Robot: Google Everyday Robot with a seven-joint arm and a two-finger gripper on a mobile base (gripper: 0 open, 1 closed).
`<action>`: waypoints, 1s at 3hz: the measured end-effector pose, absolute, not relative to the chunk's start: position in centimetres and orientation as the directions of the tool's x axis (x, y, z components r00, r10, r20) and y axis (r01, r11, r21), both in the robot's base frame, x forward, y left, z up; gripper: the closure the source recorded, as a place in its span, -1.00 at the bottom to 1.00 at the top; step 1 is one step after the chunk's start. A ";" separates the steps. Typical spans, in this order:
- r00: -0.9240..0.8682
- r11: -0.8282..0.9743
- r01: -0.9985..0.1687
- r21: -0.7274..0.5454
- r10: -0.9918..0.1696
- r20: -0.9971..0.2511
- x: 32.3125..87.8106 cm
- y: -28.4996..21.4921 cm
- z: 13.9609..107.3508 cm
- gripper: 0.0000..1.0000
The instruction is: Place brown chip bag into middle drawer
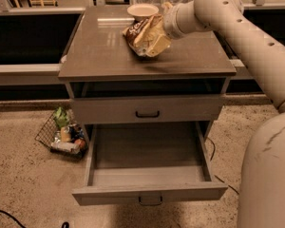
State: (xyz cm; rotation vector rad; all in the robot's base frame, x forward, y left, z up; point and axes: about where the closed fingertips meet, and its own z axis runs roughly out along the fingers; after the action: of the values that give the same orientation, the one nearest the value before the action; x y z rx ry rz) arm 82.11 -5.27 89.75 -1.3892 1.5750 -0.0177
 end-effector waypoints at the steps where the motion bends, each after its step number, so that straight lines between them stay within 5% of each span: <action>1: 0.151 0.347 -0.755 -0.556 -0.733 -0.663 81.6 -4.5 89.9 -1.00; 3: 0.107 0.347 -0.800 -0.489 -0.719 -0.687 80.1 -2.4 90.9 -0.15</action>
Offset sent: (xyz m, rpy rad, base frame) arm -0.0192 0.0243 0.0124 0.0406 0.1224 -0.0008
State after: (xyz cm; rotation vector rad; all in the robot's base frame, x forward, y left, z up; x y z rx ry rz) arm 80.11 -2.41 90.90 -1.3906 1.6277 0.1034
